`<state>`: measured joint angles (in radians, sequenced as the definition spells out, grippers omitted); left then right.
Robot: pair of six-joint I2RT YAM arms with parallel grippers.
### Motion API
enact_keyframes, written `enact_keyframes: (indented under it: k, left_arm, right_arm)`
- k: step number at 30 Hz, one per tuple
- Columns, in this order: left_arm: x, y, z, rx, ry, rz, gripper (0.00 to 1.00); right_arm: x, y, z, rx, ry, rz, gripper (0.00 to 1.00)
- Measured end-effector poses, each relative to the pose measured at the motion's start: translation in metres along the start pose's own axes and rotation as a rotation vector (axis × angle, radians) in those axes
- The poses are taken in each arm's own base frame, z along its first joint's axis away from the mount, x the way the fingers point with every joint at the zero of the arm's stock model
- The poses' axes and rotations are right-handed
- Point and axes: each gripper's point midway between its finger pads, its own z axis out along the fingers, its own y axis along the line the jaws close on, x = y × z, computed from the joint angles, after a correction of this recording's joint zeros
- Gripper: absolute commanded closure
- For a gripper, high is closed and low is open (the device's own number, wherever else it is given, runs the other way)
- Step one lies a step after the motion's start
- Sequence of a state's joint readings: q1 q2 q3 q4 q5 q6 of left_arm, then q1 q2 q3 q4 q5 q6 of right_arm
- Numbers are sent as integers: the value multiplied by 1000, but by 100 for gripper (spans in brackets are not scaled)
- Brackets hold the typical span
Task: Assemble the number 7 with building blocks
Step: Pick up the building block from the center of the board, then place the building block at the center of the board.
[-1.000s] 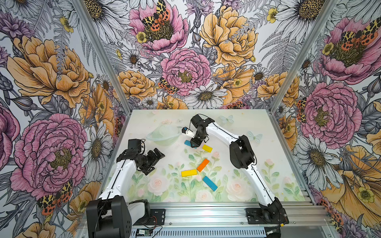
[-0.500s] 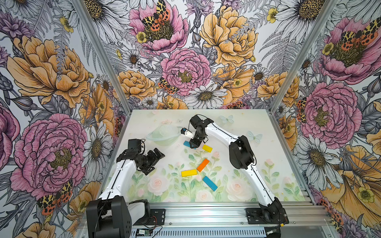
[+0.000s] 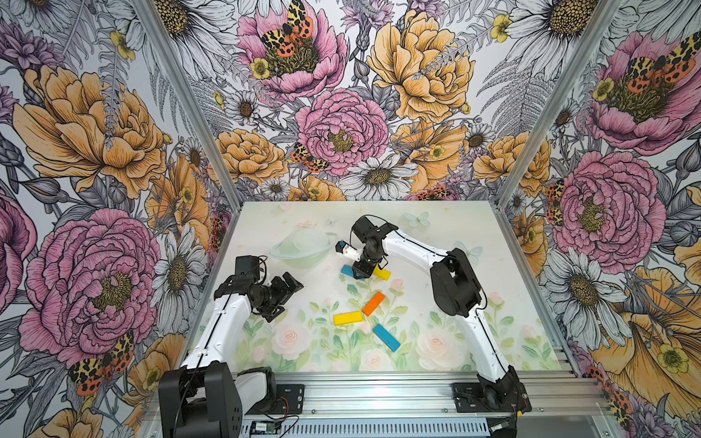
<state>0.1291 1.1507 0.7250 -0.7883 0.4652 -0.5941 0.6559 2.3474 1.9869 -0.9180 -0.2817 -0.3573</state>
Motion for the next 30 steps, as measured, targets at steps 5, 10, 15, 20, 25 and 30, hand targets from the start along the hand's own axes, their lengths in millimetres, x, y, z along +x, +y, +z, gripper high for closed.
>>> enact_keyframes:
  k: [5, 10, 15, 20, 25, 30]
  left_arm:
    - [0, 0, 0, 0, 0, 0, 1]
    - [0, 0, 0, 0, 0, 0, 1]
    - [0, 0, 0, -1, 0, 2, 1]
    - [0, 1, 1, -2, 3, 1, 1]
    - [-1, 0, 1, 0, 0, 2, 1]
    - [-1, 3, 5, -11, 16, -7, 1]
  right_arm:
    - [-22, -7, -15, 60, -119, 9, 84]
    - [-38, -12, -19, 85, -183, -8, 82]
    - [-35, -10, -18, 83, -169, -68, 83]
    - [-26, -4, -16, 66, -129, -115, 82]
    - [-23, 4, -13, 52, -106, -139, 84]
    - [-24, 7, -5, 45, -142, -89, 84]
